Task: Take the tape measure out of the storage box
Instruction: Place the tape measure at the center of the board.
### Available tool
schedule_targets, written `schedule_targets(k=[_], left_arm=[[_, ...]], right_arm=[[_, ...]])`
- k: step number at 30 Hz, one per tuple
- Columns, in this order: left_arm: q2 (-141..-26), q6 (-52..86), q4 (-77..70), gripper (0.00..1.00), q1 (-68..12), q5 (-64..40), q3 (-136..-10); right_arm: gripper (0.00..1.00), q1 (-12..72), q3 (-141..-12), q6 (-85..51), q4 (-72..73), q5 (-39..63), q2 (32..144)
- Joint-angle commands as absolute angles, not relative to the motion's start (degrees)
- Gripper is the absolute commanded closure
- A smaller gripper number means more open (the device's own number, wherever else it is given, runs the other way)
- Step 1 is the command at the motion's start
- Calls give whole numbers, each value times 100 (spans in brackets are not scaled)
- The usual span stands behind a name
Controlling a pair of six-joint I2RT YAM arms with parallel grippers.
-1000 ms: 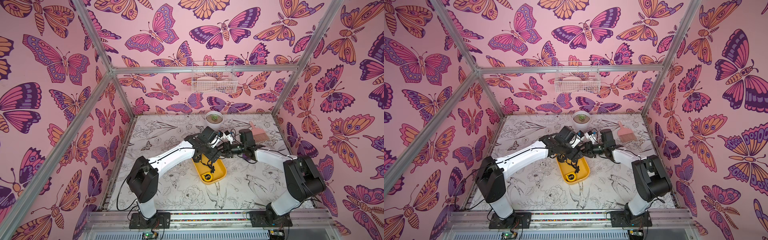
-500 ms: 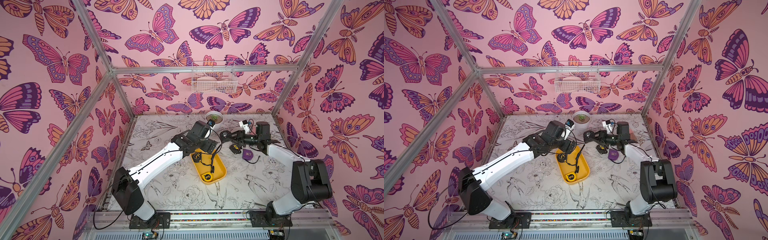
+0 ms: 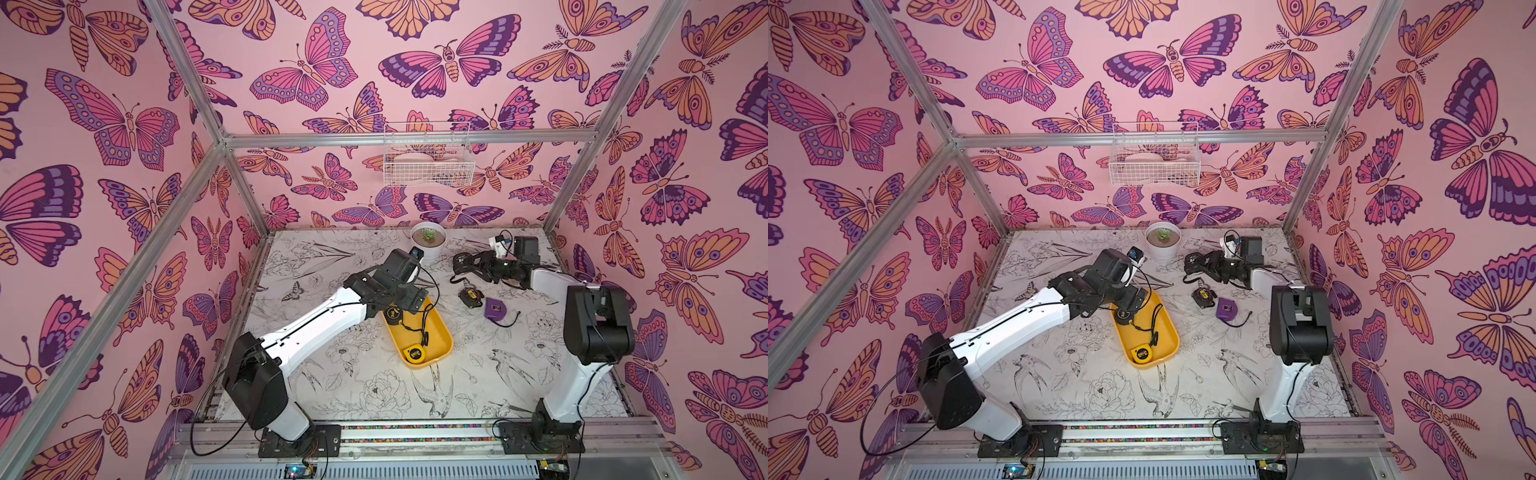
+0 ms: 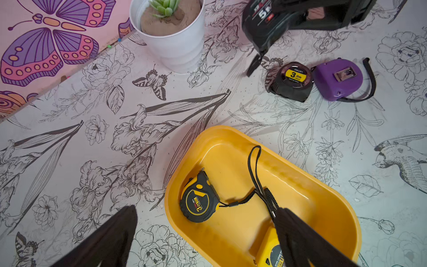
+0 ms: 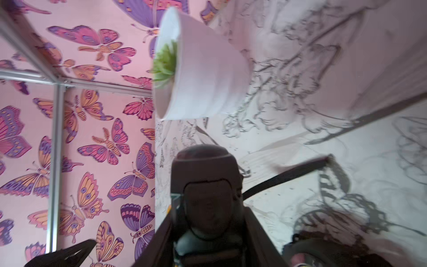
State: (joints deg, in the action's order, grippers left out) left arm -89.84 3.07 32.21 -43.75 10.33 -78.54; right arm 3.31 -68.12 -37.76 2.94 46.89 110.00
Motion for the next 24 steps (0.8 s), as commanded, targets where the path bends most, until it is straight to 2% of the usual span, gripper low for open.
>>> schedule_targets(k=[1,11,24], left_arm=[[-9043,459,3482,1,-4359,1043,-7701],[-9575,568,4312,1,-4419,1197,-7868],[-9825,473,4606,1,-4473,281,-7976]], right_arm=[[78,137,-6797,-3587,307,4473,11118],[74,52,-7220,-2595,-787,3721,11522],[61,-202,-7531,-2308,-1119,3410,11976]])
